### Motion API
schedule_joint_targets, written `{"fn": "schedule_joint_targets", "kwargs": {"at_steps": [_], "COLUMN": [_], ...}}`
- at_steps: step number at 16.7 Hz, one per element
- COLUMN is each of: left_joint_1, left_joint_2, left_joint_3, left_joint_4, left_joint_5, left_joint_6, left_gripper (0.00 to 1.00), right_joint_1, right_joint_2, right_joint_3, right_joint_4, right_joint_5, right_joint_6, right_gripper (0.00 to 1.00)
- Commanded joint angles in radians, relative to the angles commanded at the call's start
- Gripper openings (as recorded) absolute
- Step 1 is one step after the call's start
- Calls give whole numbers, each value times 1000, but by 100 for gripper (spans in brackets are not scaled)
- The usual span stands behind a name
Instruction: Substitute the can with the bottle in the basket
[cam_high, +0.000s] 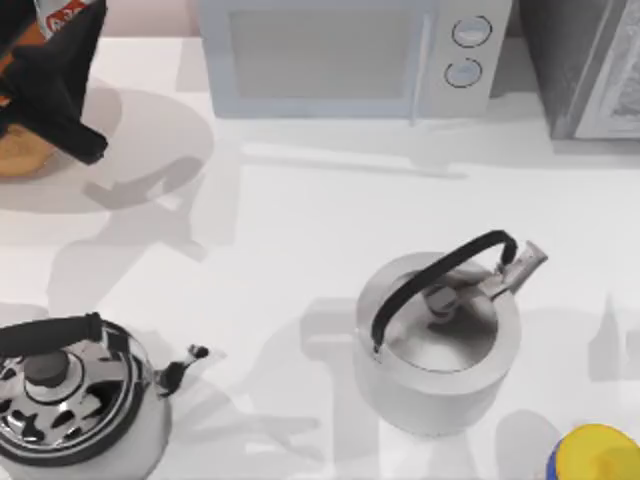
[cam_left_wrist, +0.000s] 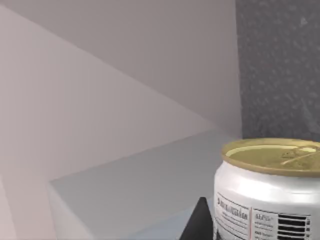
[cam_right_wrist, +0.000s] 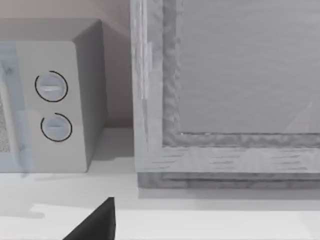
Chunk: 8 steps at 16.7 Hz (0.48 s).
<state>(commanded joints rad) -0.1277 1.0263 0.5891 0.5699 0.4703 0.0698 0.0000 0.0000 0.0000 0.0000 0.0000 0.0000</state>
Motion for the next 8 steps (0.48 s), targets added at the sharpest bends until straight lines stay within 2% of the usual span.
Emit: {"fn": "schedule_joint_targets", "kwargs": {"at_steps": [8], "left_joint_1": [-139], "left_joint_2": [817], "left_joint_3": [457], "left_joint_4": [444], "left_joint_5": [413], "left_joint_6": [41], "left_gripper": [0], "right_joint_1": [0], "right_joint_2": [0], "right_joint_3": [0], "right_joint_4": [0], "right_joint_5": [0], "right_joint_6": [0], "right_gripper": [100]}}
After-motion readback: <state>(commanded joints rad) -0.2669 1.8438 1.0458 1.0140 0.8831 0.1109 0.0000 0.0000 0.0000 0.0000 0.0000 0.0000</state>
